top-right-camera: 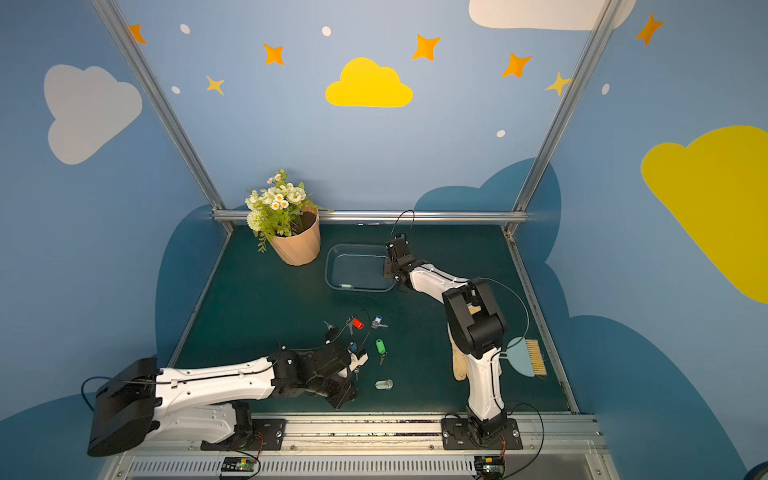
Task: Take the keys out of the storage box
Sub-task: Place the key at the center of the board.
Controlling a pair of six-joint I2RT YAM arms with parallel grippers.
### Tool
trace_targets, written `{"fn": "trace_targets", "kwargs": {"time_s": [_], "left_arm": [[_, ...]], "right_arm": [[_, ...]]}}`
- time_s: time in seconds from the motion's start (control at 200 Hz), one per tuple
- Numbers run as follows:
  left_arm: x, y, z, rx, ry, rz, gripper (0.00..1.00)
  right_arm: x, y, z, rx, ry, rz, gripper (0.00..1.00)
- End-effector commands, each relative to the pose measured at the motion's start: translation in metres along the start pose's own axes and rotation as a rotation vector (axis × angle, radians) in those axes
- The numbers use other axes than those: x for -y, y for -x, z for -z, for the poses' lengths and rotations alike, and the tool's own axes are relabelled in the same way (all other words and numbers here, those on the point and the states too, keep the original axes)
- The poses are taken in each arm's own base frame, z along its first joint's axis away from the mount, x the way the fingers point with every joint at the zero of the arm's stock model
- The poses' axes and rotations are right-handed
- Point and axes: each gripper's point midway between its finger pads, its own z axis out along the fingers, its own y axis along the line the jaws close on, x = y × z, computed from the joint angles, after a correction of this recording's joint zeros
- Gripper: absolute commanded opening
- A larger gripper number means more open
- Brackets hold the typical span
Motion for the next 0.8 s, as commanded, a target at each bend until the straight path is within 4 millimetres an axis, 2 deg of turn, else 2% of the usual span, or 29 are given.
{"fn": "trace_targets", "kwargs": {"time_s": [0.0, 0.1, 0.195, 0.275, 0.436, 0.486, 0.541, 0.666, 0.796], "left_arm": [[-0.004, -0.001, -0.009, -0.010, 0.020, 0.020, 0.03], [-0.018, 0.000, -0.015, -0.010, 0.092, 0.051, 0.04], [-0.024, 0.003, -0.017, -0.011, 0.117, 0.080, 0.16], [-0.032, 0.005, -0.016, -0.004, 0.147, 0.102, 0.35], [-0.044, 0.006, -0.004, 0.026, 0.169, 0.131, 0.35], [-0.046, 0.006, 0.002, 0.041, 0.172, 0.136, 0.45], [-0.048, 0.007, 0.010, 0.064, 0.174, 0.142, 0.60], [-0.056, 0.006, 0.030, 0.117, 0.196, 0.157, 0.64], [-0.087, -0.005, 0.046, 0.197, 0.286, 0.232, 0.65]], "right_arm": [[0.003, -0.032, -0.007, -0.120, -0.004, 0.040, 0.00], [0.003, -0.033, -0.007, -0.122, -0.001, 0.040, 0.00], [0.003, -0.033, -0.006, -0.124, 0.004, 0.044, 0.00], [0.003, -0.034, -0.007, -0.126, 0.002, 0.045, 0.00], [0.003, -0.034, -0.006, -0.131, 0.014, 0.047, 0.00], [0.002, -0.035, -0.006, -0.133, 0.017, 0.047, 0.00], [0.002, -0.035, -0.007, -0.136, 0.021, 0.045, 0.00], [0.001, -0.036, -0.007, -0.140, 0.029, 0.046, 0.00], [-0.001, -0.035, -0.006, -0.138, 0.040, 0.047, 0.00]]}}
